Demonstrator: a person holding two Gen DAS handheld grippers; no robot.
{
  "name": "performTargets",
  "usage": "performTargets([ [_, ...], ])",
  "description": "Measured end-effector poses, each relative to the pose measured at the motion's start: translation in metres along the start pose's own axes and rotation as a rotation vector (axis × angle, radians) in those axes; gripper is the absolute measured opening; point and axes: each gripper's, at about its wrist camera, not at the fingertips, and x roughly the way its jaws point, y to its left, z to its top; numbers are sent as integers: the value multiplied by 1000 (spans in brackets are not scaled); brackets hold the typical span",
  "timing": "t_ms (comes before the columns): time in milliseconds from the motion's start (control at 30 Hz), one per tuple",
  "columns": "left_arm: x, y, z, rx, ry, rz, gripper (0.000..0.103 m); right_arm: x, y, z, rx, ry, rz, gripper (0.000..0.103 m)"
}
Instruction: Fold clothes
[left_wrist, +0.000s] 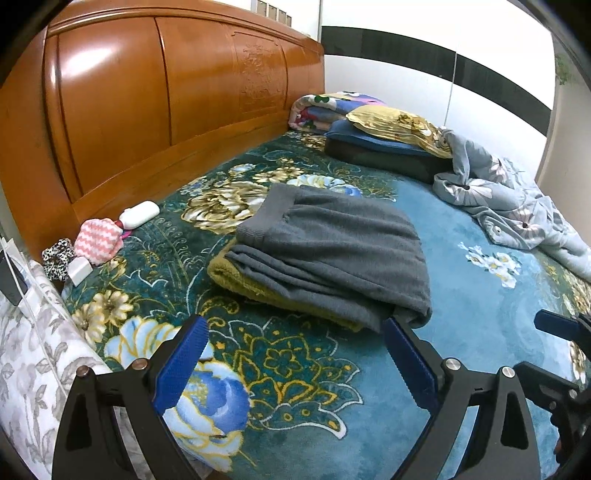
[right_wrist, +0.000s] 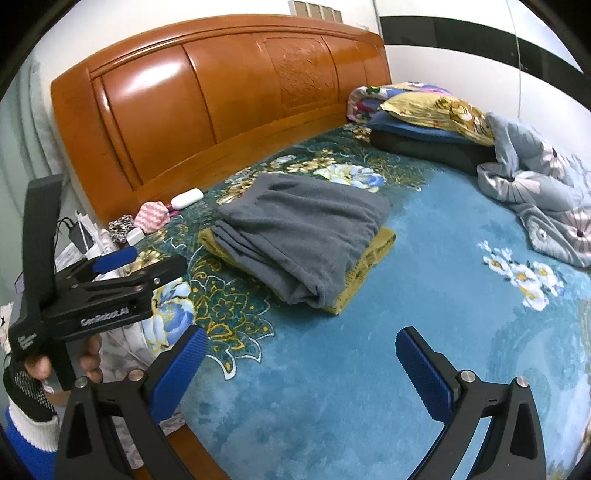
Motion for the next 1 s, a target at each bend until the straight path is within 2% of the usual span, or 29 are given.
performTargets([
  [1000, -2, -2, -3, 12, -30, 27, 96, 8, 8, 4, -14, 26, -15, 103],
])
